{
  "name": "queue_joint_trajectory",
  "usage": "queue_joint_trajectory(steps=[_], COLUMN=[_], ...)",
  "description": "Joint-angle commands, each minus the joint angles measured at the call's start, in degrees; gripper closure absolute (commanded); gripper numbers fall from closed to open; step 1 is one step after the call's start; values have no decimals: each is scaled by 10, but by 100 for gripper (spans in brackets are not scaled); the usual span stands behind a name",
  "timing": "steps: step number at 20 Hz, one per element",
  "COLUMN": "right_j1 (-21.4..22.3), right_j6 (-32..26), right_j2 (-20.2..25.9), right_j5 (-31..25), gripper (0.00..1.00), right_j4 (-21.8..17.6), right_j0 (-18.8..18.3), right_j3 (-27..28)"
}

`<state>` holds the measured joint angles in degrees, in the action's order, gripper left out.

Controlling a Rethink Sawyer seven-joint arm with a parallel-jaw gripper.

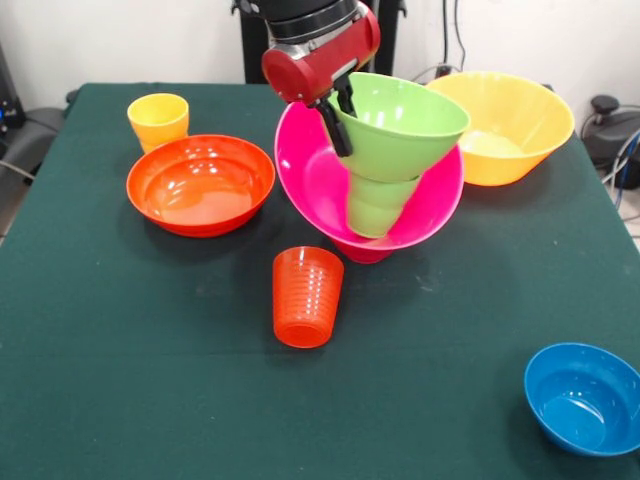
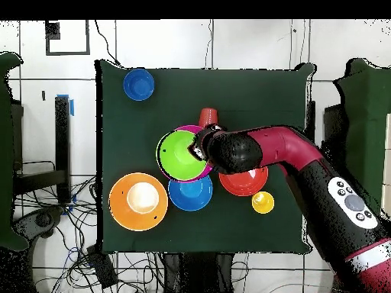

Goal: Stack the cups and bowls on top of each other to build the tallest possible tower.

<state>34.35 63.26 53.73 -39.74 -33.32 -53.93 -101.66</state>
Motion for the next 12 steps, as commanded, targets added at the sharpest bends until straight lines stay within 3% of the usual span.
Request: queue_joint_trajectory(steps=[1,12], right_j1=[-19,-34], right_j6=[11,-1], right_j2=[-31,-19], right_j5=[18,12], gripper=[100,100], right_j4=[-12,-1], right_j0=[-4,-23], right_j3=[-29,-32])
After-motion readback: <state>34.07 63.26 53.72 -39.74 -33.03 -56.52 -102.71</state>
